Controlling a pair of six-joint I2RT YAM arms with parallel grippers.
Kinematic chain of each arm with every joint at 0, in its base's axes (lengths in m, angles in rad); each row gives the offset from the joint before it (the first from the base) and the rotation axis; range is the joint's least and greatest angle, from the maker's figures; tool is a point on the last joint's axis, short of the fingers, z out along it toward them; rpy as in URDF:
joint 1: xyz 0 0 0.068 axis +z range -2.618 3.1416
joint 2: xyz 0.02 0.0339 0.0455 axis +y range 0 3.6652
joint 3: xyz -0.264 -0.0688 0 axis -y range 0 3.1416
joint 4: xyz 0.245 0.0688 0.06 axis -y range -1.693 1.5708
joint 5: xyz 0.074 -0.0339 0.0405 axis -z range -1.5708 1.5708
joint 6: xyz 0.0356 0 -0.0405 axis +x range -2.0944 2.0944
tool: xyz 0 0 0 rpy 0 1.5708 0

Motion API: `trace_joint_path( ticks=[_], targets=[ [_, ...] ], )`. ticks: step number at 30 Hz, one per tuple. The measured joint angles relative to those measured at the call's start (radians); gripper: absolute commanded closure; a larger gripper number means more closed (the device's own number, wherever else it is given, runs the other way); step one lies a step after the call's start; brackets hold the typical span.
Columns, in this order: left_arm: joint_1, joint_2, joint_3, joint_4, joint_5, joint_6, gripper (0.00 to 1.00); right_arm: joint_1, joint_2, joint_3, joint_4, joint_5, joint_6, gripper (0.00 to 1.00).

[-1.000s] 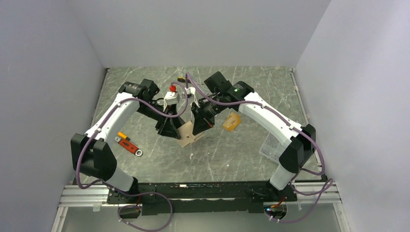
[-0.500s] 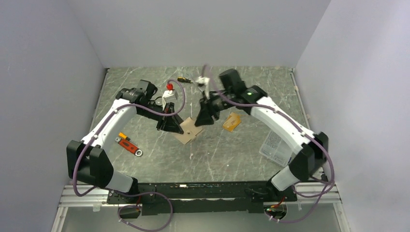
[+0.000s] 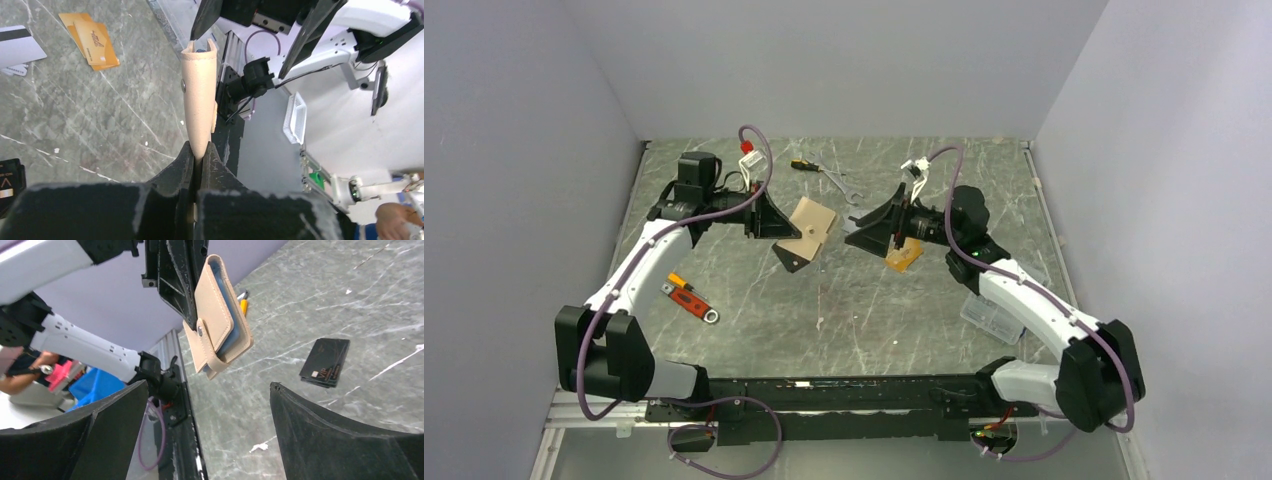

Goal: Put the credit cards into the card holder
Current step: Open the card holder.

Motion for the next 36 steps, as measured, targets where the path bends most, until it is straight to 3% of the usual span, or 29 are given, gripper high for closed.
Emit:
trace_joint_path(
  ticks=[6, 12, 15, 18, 22, 25, 27, 30, 33, 36],
  targets=[
    [-0.002, -0.019, -0.039, 0.139, -0.014, -0.212, 1.0, 0.016, 0.102, -0.029, 0.254, 0.032, 0.174, 0.06],
    [-0.016, -0.06, -0.054, 0.21, -0.02, -0.293, 1.0, 0.045, 0.215, -0.009, 0.475, 0.042, 0.311, 0.09],
    [-0.02, -0.064, -0.067, 0.241, -0.031, -0.32, 1.0, 0.071, 0.26, 0.015, 0.52, 0.048, 0.352, 0.16],
    [-0.024, -0.064, -0.071, 0.242, -0.049, -0.323, 1.0, 0.089, 0.277, 0.024, 0.546, 0.064, 0.381, 0.3],
    [-0.027, -0.064, -0.071, 0.228, -0.096, -0.317, 0.96, 0.103, 0.297, 0.047, 0.56, 0.092, 0.412, 0.65],
    [-0.032, -0.064, -0.072, 0.214, -0.118, -0.312, 0.91, 0.106, 0.323, 0.07, 0.555, 0.1, 0.426, 0.97],
    [-0.036, -0.066, -0.072, 0.205, -0.124, -0.309, 0.83, 0.105, 0.332, 0.073, 0.54, 0.102, 0.422, 1.0],
    [-0.038, -0.068, -0.072, 0.19, -0.128, -0.305, 0.49, 0.101, 0.335, 0.08, 0.513, 0.093, 0.419, 1.0],
    [-0.044, -0.068, -0.072, 0.188, -0.12, -0.296, 0.26, 0.1, 0.337, 0.096, 0.506, 0.041, 0.419, 1.0],
    [-0.048, -0.072, -0.071, 0.164, -0.08, -0.262, 0.22, 0.095, 0.347, 0.114, 0.513, -0.047, 0.425, 1.0]
  ],
)
